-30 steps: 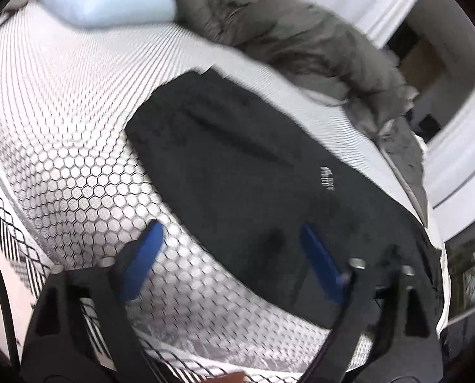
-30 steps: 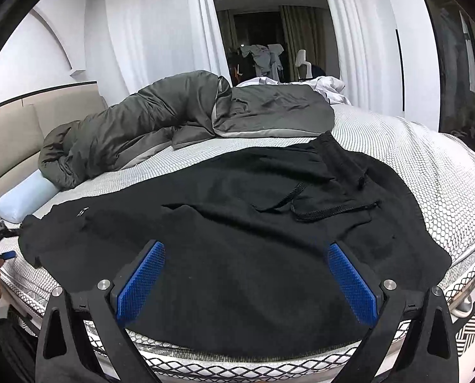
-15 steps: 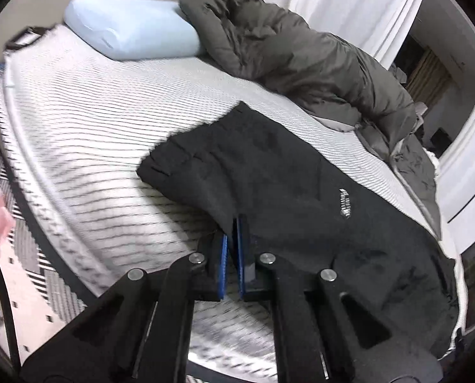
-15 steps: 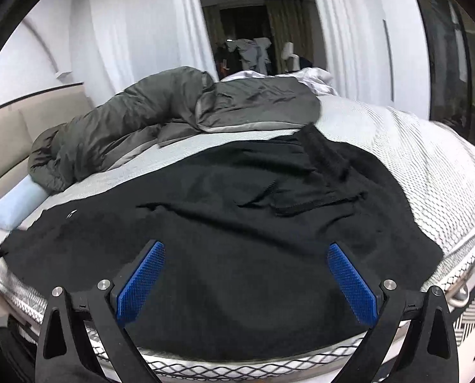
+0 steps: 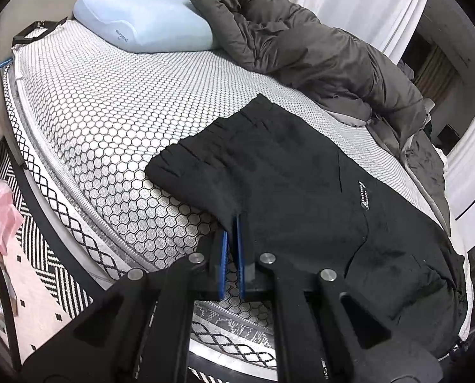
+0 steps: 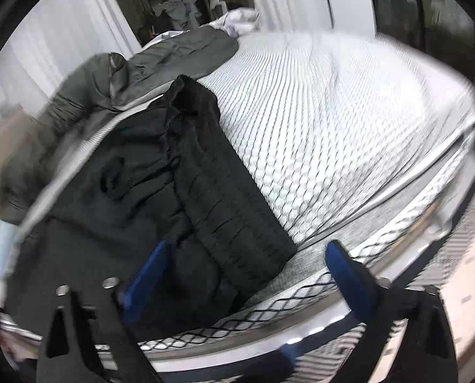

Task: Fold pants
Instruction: 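Close the left tool on the black pants' leg edge while the right tool grasps beside it, then lift the grasped leg over the other leg and open both tools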

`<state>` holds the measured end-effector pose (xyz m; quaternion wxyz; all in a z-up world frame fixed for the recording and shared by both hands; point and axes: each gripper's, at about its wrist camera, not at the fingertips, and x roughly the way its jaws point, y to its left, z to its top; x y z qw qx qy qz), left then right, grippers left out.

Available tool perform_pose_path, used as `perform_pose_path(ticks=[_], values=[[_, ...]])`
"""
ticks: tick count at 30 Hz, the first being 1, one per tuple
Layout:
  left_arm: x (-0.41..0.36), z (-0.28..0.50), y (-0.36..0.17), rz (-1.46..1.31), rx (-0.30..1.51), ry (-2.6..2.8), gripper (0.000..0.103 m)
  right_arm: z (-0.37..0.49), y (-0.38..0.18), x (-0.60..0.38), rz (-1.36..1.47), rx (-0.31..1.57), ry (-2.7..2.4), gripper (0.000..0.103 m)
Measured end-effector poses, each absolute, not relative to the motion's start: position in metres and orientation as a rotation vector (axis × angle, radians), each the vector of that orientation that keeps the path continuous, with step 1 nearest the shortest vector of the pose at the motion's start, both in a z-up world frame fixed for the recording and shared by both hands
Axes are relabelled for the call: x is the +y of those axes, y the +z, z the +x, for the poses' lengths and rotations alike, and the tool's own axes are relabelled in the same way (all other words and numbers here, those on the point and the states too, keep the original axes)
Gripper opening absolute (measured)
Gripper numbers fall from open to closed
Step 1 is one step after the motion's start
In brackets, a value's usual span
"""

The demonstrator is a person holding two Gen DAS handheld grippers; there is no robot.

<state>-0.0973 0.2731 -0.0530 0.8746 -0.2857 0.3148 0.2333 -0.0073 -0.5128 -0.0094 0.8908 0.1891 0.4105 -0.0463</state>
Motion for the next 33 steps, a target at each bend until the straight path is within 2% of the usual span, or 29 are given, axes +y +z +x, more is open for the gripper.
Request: perform_pose_path(ticks=[4,6,7,12,15,17,18,20,21,22,23,24,26,33], values=[[0.272,-0.096,-0.051,-0.594,0.651,0.484,0.003,0.002,-0.019,-0.52,0.442,0.867,-0.029,0.053],[0.271,-0.097,-0.05,-0.586,0.643,0.478,0.003,-0.001,-0.009,-0.517,0.411,0.827,-0.025,0.033],[0.271,-0.097,-0.048,-0.579,0.641,0.48,0.003,-0.006,0.0,-0.515,0.386,0.789,-0.031,0.015],[0.28,-0.092,-0.061,-0.571,0.72,0.522,0.003,-0.023,-0.003,-0.524,0.362,0.795,-0.108,0.014],[0.284,-0.099,-0.057,-0.589,0.697,0.517,0.006,-0.024,-0.012,-0.527,0.355,0.81,-0.12,0.021],[0.286,-0.105,-0.049,-0.593,0.685,0.508,0.02,-0.029,-0.004,-0.525,0.321,0.78,-0.141,0.05],[0.287,-0.109,-0.045,-0.589,0.68,0.509,0.025,-0.036,0.007,-0.522,0.311,0.741,-0.139,0.054],[0.285,-0.114,-0.029,-0.554,0.648,0.513,0.053,-0.036,0.022,-0.517,0.298,0.704,-0.129,0.06],[0.284,-0.116,-0.022,-0.536,0.634,0.517,0.062,-0.034,0.031,-0.512,0.277,0.694,-0.116,0.06],[0.279,-0.117,-0.011,-0.504,0.612,0.527,0.081,-0.031,0.041,-0.503,0.255,0.683,-0.089,0.063],[0.276,-0.117,-0.003,-0.482,0.592,0.524,0.09,-0.026,0.048,-0.494,0.241,0.679,-0.062,0.07],[0.273,-0.115,0.005,-0.459,0.572,0.51,0.092,-0.02,0.054,-0.483,0.231,0.674,-0.034,0.074],[0.268,-0.103,0.018,-0.426,0.573,0.483,0.102,-0.005,0.062,-0.46,0.209,0.661,0.017,0.082],[0.284,-0.02,0.029,-0.35,0.657,0.417,0.102,0.072,0.082,-0.392,0.146,0.692,0.088,0.085]])
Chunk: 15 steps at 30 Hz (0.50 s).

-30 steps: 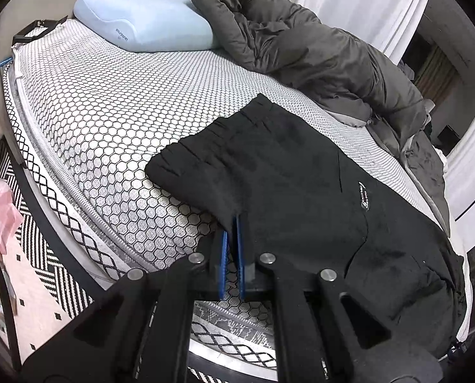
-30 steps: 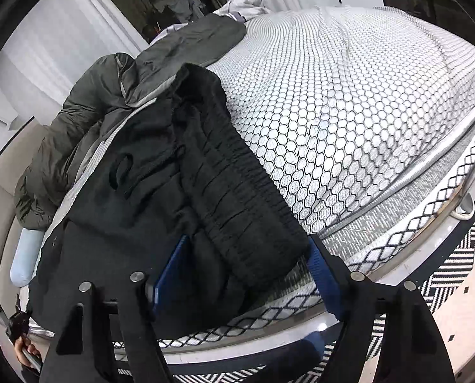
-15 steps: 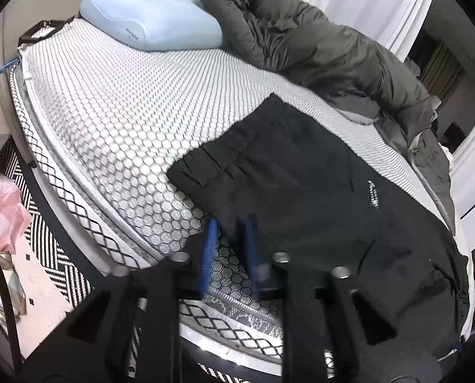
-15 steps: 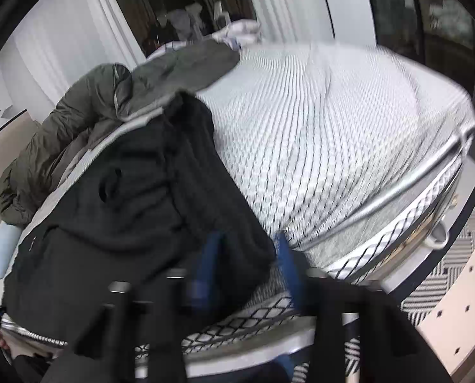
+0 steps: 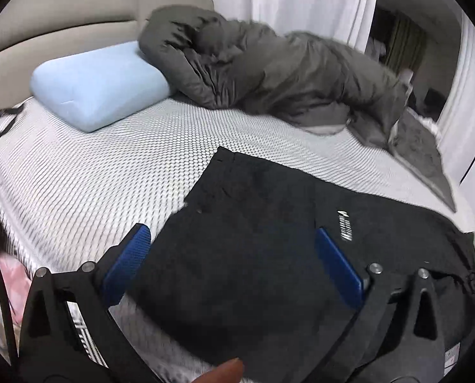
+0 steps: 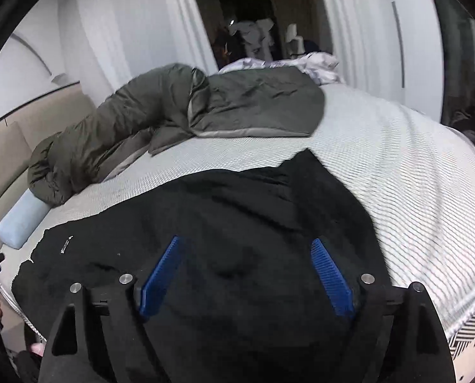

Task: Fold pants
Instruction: 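Lift the grasped leg over the other leg and open both tools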

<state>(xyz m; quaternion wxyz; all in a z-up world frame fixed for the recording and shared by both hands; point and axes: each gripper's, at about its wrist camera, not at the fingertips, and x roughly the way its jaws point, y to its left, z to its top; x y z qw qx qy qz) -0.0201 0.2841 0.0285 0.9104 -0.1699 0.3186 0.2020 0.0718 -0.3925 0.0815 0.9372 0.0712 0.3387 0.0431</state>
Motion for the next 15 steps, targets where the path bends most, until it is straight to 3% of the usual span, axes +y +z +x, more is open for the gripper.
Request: perform_pose_path(ticks=[6,9,11,15], values=[[0.328,0.079,0.002,-0.293,0.832,0.408,0.102,0.144,0.082,-0.391,0.128,0.77,0.034,0.085],[0.344,0.123,-0.022,-0.284,0.937,0.357,0.094,0.178,0.075,-0.411,0.107,0.842,-0.035,0.085],[0.353,0.15,-0.04,-0.277,1.019,0.311,0.08,0.196,0.068,-0.422,0.089,0.882,-0.061,0.085],[0.354,0.186,-0.065,-0.184,1.131,0.302,0.074,0.249,0.041,-0.443,0.11,0.989,-0.073,0.083]])
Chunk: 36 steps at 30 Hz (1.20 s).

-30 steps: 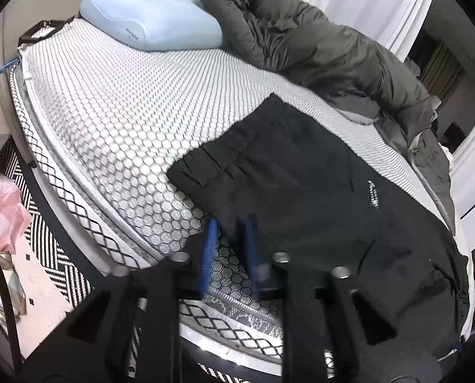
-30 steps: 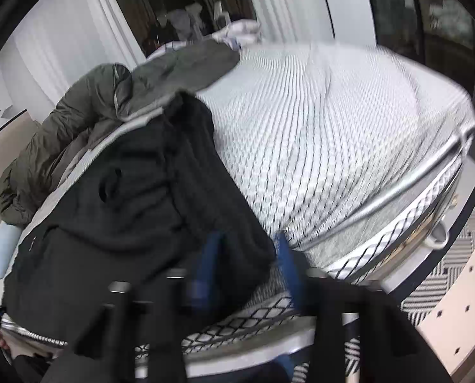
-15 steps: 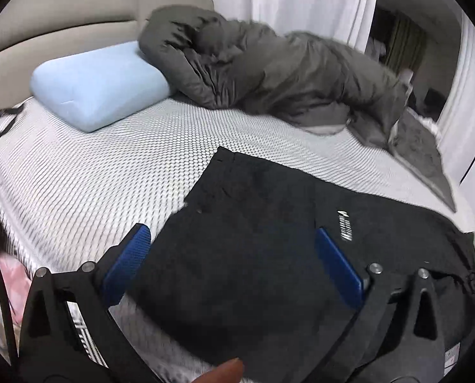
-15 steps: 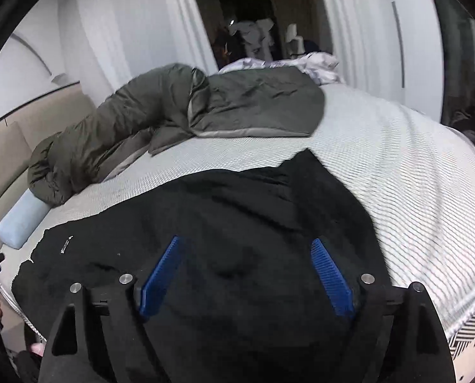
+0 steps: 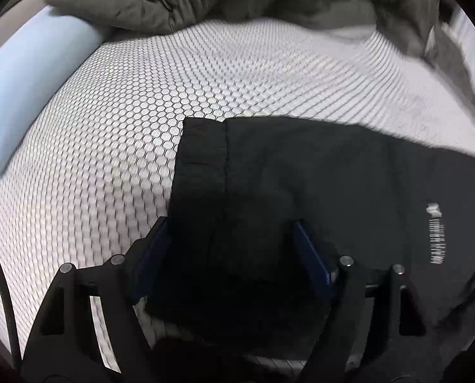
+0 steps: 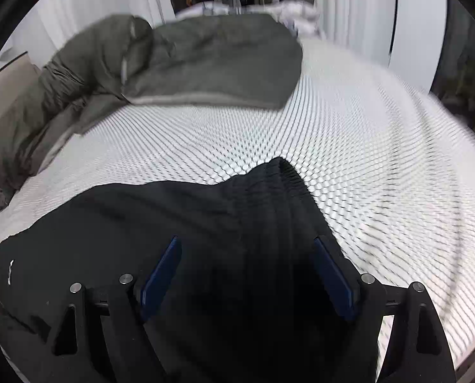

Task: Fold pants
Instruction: 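Lift the grasped leg over the other leg and open both tools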

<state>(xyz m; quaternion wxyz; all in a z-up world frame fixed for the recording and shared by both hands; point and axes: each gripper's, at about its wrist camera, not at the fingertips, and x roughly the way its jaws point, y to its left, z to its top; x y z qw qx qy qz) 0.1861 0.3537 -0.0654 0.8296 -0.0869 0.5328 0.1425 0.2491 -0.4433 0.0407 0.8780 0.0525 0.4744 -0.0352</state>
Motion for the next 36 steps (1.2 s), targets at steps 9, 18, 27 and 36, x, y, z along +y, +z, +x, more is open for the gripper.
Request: perform_pose_path(ticks=[9,18,27,36], values=[[0.367,0.232,-0.054,-0.118,1.065,0.358,0.033,0.315,0.027,-0.454,0.148,0.984,-0.046,0.005],[0.371,0.233,-0.029,-0.216,0.955,0.361,0.041,0.335,0.054,-0.455,0.193,0.903,-0.125,0.047],[0.358,0.089,0.006,-0.28,0.85,0.29,0.102,0.177,0.097,-0.444,0.3,0.744,-0.029,0.098],[0.344,0.045,-0.05,-0.287,1.029,0.254,0.08,0.075,0.059,-0.432,0.316,0.724,0.016,0.099]])
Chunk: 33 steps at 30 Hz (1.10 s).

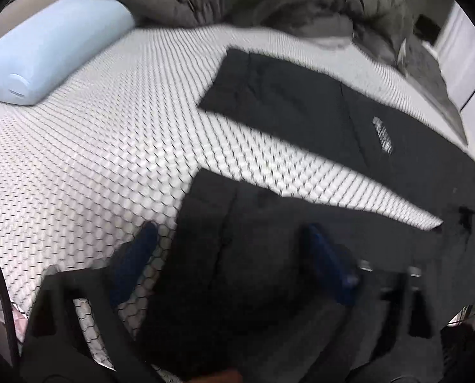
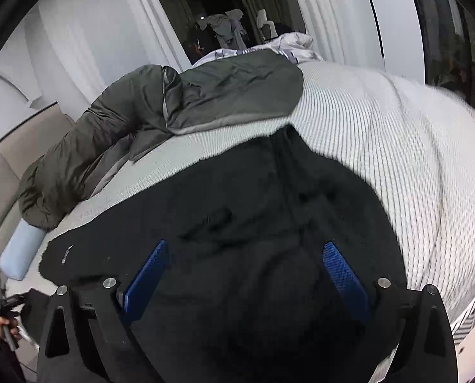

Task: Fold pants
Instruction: 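Lift the grasped leg over the other leg and open both tools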

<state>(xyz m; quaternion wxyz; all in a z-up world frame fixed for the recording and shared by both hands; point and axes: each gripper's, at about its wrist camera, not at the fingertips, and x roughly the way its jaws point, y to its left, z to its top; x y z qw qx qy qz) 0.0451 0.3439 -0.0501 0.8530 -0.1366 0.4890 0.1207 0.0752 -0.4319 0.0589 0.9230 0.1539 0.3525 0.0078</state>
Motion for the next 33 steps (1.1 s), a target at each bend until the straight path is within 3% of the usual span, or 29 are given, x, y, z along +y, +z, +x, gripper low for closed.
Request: perform_pose_path(ticks=[1,2,4,9,13,17,22,24,26,28,33], values=[[0.342,0.049,-0.056,-0.269,1.052,0.28,0.071,0.074,0.056,-0.436,0.332,0.725,0.012,0.099],[0.341,0.051,-0.056,-0.261,1.033,0.298,0.054,0.072,0.055,-0.441,0.35,0.726,0.001,0.099],[0.34,0.051,-0.049,-0.289,0.966,0.286,0.037,0.066,0.054,-0.453,0.365,0.708,-0.034,0.099],[0.363,0.056,-0.033,-0.405,0.871,0.401,0.038,0.051,0.051,-0.489,0.426,0.691,-0.116,0.099],[0.356,0.061,-0.04,-0.371,0.945,0.452,0.044,0.046,0.036,-0.515,0.481,0.754,-0.193,0.099],[0.334,0.028,-0.012,-0.369,0.822,0.45,0.078,0.046,0.025,-0.524,0.522,0.815,-0.153,0.099],[0.285,0.005,0.029,-0.295,0.728,0.384,0.103,0.053,0.007,-0.522,0.508,0.905,-0.126,0.098],[0.256,0.003,0.04,-0.264,0.701,0.35,0.102,0.057,-0.001,-0.519,0.485,0.931,-0.146,0.086],[0.227,0.007,0.042,-0.242,0.703,0.291,0.102,0.056,0.002,-0.517,0.484,0.921,-0.135,0.042],[0.203,0.018,0.037,-0.216,0.719,0.241,0.102,0.049,0.017,-0.507,0.455,0.864,-0.062,0.027],[0.145,0.031,0.019,-0.179,0.76,0.178,0.102,0.032,0.035,-0.496,0.373,0.776,-0.078,0.024]])
